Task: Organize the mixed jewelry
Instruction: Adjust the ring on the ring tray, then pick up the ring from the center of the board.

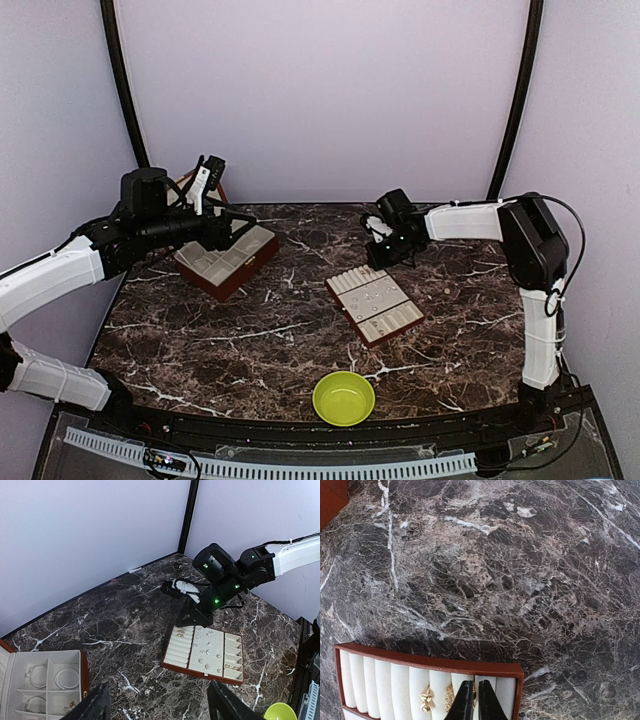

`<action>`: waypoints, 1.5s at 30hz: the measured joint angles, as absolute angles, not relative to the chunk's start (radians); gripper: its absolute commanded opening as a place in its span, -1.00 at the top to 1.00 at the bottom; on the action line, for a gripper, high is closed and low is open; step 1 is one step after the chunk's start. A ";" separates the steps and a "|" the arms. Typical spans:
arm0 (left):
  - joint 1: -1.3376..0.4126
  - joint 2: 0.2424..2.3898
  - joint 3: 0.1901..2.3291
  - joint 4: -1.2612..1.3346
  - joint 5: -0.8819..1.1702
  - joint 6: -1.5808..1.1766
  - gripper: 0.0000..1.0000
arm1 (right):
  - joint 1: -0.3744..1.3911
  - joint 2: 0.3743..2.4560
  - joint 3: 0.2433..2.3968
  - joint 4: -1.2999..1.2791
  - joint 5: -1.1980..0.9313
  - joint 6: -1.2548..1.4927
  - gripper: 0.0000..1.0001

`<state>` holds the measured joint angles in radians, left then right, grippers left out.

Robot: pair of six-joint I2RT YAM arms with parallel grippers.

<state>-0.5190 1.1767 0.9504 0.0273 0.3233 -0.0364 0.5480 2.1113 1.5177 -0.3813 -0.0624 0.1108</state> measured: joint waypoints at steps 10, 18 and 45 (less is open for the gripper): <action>-0.519 1.176 0.946 0.028 0.313 -0.036 -0.44 | 0.550 2.081 1.490 -0.390 -0.047 0.128 0.54; -0.519 1.177 0.934 0.031 0.249 -0.028 -0.63 | 0.550 1.941 1.436 -0.396 -0.041 0.150 0.04; -0.502 1.390 1.036 0.088 0.120 -0.021 -0.94 | 0.408 1.190 0.707 -0.346 0.122 0.448 -0.14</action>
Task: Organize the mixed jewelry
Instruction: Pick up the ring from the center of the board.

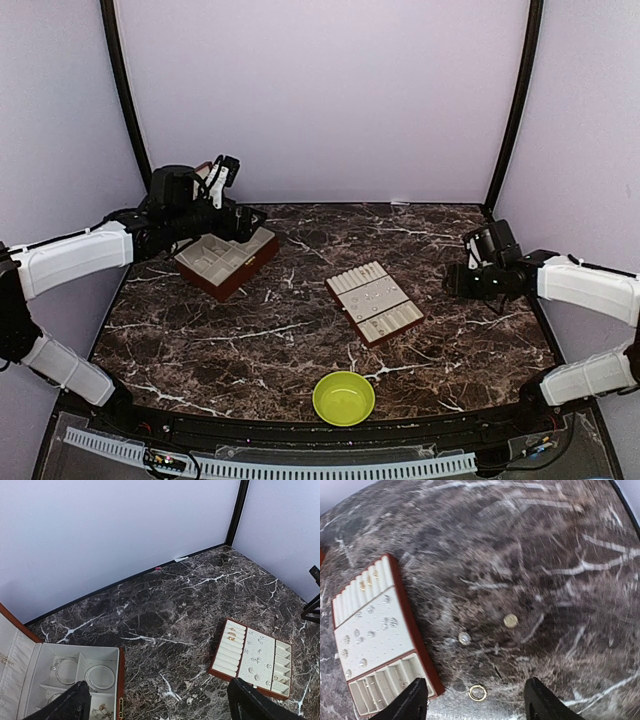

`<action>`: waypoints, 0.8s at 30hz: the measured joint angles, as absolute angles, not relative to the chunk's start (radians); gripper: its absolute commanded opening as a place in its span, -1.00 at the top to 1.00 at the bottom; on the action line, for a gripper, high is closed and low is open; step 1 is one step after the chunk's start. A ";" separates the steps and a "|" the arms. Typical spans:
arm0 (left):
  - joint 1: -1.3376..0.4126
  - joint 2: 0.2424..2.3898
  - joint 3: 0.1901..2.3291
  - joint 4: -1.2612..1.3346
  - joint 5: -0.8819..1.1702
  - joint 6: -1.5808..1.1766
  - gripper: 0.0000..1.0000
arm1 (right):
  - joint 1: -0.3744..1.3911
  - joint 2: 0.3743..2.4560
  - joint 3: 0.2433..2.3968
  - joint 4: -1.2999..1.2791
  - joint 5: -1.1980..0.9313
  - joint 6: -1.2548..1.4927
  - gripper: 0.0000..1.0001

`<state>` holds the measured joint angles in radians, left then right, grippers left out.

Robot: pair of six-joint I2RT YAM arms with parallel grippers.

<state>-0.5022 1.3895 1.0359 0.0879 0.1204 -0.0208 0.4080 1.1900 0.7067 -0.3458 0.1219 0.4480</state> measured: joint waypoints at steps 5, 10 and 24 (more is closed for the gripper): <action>-0.502 1.390 1.028 0.095 0.144 -0.019 -0.92 | 0.397 1.279 0.665 -0.364 0.101 0.487 0.10; -0.502 1.389 1.024 0.099 0.159 -0.019 -0.92 | 0.397 1.303 0.634 -0.364 0.075 0.515 0.39; -0.502 1.388 1.024 0.099 0.184 -0.019 -0.90 | 0.446 1.423 0.643 -0.360 0.079 0.492 0.70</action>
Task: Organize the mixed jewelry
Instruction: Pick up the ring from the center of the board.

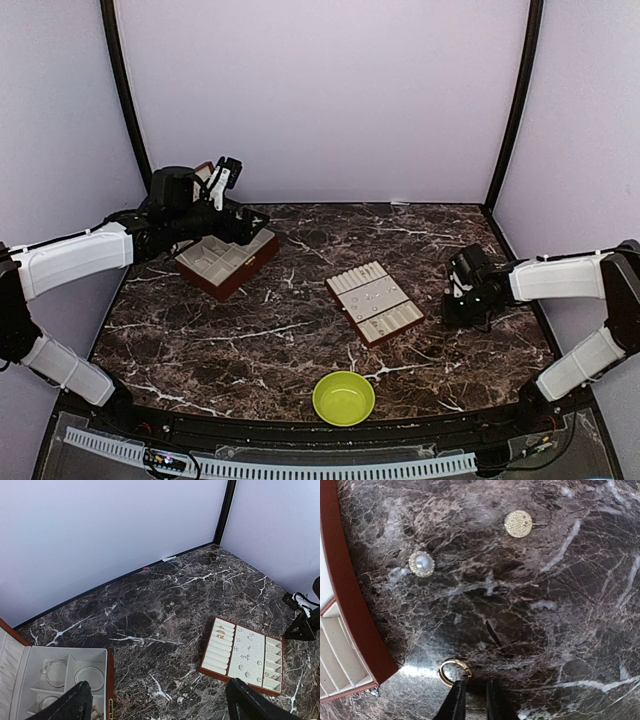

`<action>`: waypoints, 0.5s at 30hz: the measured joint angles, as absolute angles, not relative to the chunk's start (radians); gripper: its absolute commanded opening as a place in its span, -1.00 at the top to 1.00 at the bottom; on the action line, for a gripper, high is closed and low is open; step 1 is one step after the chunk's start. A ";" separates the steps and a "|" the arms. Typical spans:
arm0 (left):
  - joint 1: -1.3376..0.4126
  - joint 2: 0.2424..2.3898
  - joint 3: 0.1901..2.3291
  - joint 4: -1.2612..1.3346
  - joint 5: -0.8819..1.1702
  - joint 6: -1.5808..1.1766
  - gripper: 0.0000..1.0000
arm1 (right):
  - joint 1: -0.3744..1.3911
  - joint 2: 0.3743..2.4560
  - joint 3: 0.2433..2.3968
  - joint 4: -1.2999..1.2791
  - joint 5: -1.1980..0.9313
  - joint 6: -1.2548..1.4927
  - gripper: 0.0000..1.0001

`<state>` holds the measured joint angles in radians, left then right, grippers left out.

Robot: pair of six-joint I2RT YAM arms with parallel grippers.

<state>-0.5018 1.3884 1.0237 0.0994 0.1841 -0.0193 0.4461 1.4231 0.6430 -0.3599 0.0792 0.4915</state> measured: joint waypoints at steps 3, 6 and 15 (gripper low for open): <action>-0.502 1.388 1.024 0.099 0.189 -0.020 -0.90 | 0.453 1.439 0.657 -0.359 0.084 0.485 0.71; -0.502 1.388 1.024 0.099 0.193 -0.020 -0.90 | 0.460 1.450 0.668 -0.359 0.089 0.480 0.71; -0.502 1.386 1.024 0.099 0.194 -0.020 -0.89 | 0.463 1.456 0.690 -0.358 0.110 0.472 0.73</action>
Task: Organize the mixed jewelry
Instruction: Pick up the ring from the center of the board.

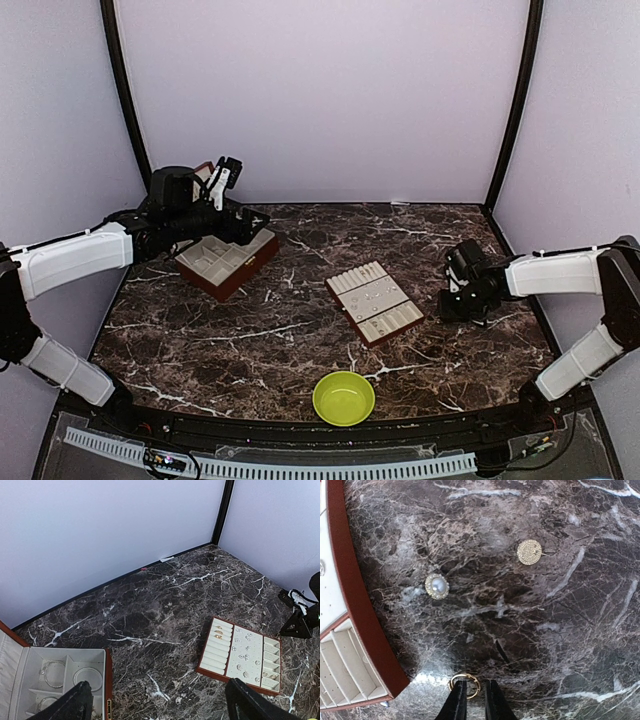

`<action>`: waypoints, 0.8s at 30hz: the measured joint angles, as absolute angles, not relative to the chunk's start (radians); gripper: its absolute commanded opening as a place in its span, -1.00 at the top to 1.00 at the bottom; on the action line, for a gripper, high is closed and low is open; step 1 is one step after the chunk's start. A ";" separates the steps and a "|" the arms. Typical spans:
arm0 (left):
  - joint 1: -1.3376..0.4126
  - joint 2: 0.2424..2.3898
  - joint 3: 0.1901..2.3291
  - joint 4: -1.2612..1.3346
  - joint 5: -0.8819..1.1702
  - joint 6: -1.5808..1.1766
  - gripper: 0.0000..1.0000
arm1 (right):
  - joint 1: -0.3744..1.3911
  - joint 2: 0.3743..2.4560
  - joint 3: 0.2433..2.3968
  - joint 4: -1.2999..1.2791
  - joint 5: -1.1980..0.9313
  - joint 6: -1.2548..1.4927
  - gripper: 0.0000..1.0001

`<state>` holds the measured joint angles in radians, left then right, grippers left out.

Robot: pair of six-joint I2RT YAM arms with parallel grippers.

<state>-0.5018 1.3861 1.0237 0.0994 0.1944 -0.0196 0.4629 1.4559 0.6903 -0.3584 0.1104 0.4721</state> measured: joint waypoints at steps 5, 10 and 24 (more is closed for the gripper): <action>-0.502 1.385 1.024 0.099 0.194 -0.020 -0.89 | 0.464 1.475 0.692 -0.358 0.115 0.465 0.80; -0.502 1.385 1.024 0.099 0.194 -0.020 -0.89 | 0.471 1.489 0.697 -0.354 0.130 0.458 0.85; -0.502 1.385 1.024 0.099 0.195 -0.020 -0.89 | 0.491 1.537 0.734 -0.336 0.165 0.439 1.00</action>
<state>-0.5018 1.3853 1.0237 0.0994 0.1951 -0.0200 0.4911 1.5372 0.7341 -0.3355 0.1650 0.4389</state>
